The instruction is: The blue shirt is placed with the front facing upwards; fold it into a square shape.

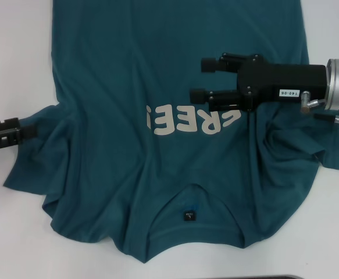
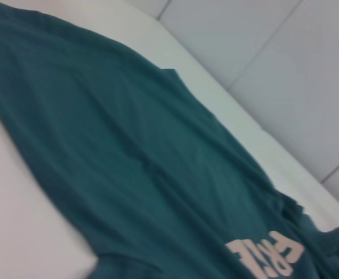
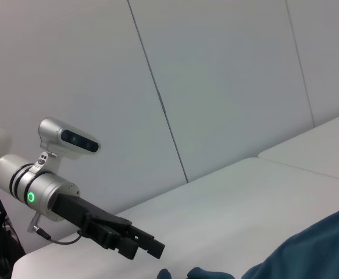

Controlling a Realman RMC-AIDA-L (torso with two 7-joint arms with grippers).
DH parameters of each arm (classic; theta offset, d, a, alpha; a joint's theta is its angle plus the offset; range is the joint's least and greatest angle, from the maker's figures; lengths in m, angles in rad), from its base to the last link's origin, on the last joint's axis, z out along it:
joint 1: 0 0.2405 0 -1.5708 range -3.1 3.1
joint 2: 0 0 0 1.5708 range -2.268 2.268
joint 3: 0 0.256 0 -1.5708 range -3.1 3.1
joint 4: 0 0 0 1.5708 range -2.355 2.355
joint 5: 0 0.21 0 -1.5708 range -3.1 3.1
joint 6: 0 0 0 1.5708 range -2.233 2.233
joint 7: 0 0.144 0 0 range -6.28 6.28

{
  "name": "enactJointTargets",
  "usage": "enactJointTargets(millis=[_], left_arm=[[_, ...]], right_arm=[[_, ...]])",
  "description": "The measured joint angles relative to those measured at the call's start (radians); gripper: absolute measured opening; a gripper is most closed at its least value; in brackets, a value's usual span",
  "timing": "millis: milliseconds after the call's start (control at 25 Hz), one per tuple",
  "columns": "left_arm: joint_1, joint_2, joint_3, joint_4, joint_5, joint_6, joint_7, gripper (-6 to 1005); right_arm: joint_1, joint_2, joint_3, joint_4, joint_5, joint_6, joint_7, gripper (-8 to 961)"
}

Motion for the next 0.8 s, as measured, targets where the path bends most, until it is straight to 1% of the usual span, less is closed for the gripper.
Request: enactJointTargets(millis=[120,320,560,800], left_arm=[[0.001,0.0,-0.003,0.0,0.02,-0.035,-0.001,775],[0.0,-0.011,-0.009,0.003,0.047,-0.101,-0.003,766],[-0.004,-0.016,-0.004,0.009,0.063,-0.132,-0.003,756],[-0.002,-0.028,-0.003,0.004,0.08,-0.131,-0.003,745]], right_arm=[[0.0,0.0,0.0,-0.001,0.0,0.0,0.0,914],[0.0,0.0,0.002,-0.003,0.0,0.0,0.003,914],[-0.001,-0.001,0.003,-0.004,0.0,0.0,0.006,914],[-0.005,-0.002,0.003,-0.004,0.0,0.0,0.007,914]])
